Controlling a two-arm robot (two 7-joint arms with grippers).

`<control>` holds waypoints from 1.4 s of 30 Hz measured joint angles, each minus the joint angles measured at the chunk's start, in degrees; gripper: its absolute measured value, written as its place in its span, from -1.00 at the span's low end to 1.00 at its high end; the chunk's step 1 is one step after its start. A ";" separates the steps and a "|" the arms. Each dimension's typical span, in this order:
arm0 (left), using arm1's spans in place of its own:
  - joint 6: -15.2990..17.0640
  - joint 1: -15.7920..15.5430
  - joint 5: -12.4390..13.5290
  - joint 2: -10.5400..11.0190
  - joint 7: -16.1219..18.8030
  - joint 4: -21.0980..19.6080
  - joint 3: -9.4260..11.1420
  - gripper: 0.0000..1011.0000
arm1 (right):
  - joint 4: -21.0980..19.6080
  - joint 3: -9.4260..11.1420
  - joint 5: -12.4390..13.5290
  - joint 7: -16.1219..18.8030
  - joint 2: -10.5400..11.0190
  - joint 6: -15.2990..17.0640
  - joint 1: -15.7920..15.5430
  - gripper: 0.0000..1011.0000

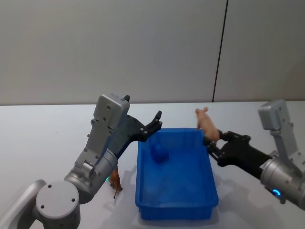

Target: Pick up the two dolls from the table and place them into the box.

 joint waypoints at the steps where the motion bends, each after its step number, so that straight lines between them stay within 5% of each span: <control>1: 0.00 0.00 0.00 0.00 0.00 0.00 0.00 0.98 | -0.13 -0.28 0.08 0.46 -0.22 0.59 0.09 -0.25; 5: 0.00 0.00 0.00 0.00 0.00 0.00 0.00 0.98 | -0.29 -0.90 0.21 1.26 -0.72 1.72 0.26 -0.14; 13: 0.00 0.00 0.00 0.00 0.00 0.00 0.00 0.98 | -0.39 -1.73 0.47 1.59 -1.23 3.30 0.24 0.39; 23: 0.00 0.00 0.00 0.00 0.00 0.00 0.00 0.98 | -1.22 -1.64 0.84 -0.31 -0.51 2.28 -1.00 0.94; 42: 0.00 0.00 0.00 0.00 0.00 0.00 0.00 0.98 | -4.26 1.98 4.82 -4.56 5.56 -1.66 -6.55 0.98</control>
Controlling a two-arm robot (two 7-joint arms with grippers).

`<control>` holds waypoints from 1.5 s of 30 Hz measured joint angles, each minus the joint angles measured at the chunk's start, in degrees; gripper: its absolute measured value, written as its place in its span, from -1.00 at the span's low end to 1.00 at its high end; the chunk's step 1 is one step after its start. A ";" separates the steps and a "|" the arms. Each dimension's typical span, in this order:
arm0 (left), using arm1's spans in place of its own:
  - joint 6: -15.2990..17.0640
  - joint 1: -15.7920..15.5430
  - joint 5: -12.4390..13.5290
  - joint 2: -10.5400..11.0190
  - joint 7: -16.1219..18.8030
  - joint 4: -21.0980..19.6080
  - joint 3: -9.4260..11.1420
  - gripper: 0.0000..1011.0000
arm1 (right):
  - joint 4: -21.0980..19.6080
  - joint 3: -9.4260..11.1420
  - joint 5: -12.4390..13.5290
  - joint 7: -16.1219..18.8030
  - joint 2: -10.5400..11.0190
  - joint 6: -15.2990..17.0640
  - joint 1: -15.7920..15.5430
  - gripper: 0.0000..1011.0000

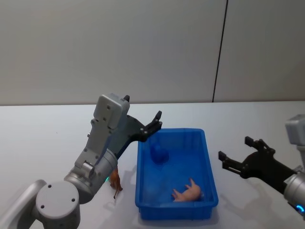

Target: Pick up the two dolls from the table and place them into the box.

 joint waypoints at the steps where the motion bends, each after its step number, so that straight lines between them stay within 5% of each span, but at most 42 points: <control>1: 0.00 0.00 0.01 0.00 -0.01 0.00 0.00 0.98 | -0.06 0.11 0.16 -0.08 0.17 -0.09 -0.15 0.98; 19: 2.43 3.46 0.29 2.47 2.76 -3.41 -0.35 0.98 | -0.93 1.58 1.94 -1.08 2.48 -1.01 -2.07 0.98; 32: 6.01 9.20 -3.32 5.53 9.42 -6.82 -0.86 0.98 | -1.11 1.88 2.30 -1.27 2.97 -1.18 -2.45 0.98; 45: 8.23 11.42 -5.26 6.42 11.05 -5.72 -1.40 0.98 | -1.19 1.98 2.39 -1.35 3.10 -1.26 -2.56 0.98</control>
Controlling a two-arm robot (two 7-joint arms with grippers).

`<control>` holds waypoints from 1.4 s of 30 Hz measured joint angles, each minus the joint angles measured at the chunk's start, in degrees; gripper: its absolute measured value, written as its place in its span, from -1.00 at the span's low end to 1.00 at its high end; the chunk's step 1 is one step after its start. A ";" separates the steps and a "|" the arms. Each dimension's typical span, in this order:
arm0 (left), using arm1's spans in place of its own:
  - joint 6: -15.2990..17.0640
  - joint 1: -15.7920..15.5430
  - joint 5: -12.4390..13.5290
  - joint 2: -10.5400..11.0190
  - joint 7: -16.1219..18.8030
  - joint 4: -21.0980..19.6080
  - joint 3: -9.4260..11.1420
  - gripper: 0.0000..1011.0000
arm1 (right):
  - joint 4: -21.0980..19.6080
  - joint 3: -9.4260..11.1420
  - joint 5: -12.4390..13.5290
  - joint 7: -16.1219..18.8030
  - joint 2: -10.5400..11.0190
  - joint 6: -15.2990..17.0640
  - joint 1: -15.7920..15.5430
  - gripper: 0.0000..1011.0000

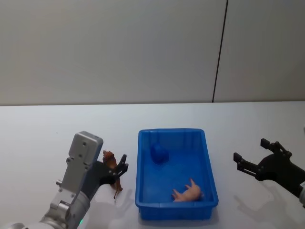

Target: Pick up the two dolls from the table and place them into the box.

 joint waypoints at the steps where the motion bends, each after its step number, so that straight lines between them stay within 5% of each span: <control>1: 0.26 0.04 -0.14 -0.02 -0.02 0.46 -0.06 0.98 | 0.00 0.00 0.01 0.00 0.00 0.00 0.00 0.98; 42: 2.76 -3.91 -1.84 -5.74 -5.40 13.04 -0.55 0.98 | 0.00 0.03 0.06 0.00 0.08 -0.01 -0.07 0.98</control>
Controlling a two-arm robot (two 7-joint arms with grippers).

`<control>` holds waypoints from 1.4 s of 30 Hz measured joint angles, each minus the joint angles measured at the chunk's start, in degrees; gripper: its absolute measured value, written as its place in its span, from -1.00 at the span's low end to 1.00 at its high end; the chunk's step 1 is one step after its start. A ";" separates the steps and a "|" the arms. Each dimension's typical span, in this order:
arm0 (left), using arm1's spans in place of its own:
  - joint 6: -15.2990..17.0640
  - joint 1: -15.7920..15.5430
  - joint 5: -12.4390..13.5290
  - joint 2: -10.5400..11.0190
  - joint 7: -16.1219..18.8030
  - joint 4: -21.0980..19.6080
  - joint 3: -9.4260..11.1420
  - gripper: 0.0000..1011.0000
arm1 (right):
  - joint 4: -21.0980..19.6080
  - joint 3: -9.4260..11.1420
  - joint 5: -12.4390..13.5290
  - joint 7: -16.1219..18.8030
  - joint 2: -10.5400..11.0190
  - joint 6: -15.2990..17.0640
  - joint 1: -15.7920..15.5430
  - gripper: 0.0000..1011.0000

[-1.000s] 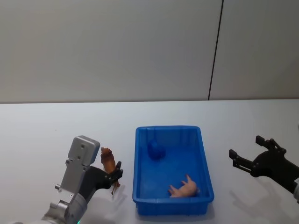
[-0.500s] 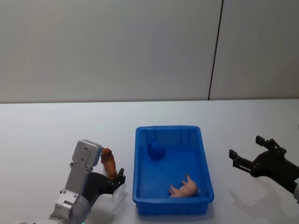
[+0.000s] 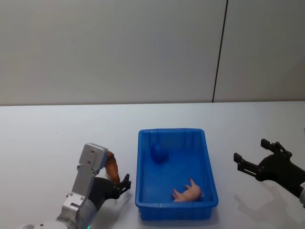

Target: Pick up the two dolls from the table and place them into the box.

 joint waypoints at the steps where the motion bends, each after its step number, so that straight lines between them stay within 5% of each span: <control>1: 0.03 -0.32 0.17 -0.31 -0.25 0.53 0.00 0.98 | 0.00 0.00 0.00 0.00 0.00 0.00 0.00 0.98; 11: 0.16 -2.24 1.59 -2.01 -1.89 3.36 0.12 0.65 | 0.00 0.00 0.00 0.00 0.00 0.00 0.00 0.98; 27: 0.17 -3.73 3.74 -3.41 -3.46 5.40 0.15 -0.32 | 0.00 0.00 0.00 0.00 0.00 0.00 0.00 0.98; 42: -0.54 -3.80 6.15 -2.59 -2.59 1.44 -1.15 -0.36 | 0.00 0.00 0.00 0.00 0.00 0.00 0.00 0.98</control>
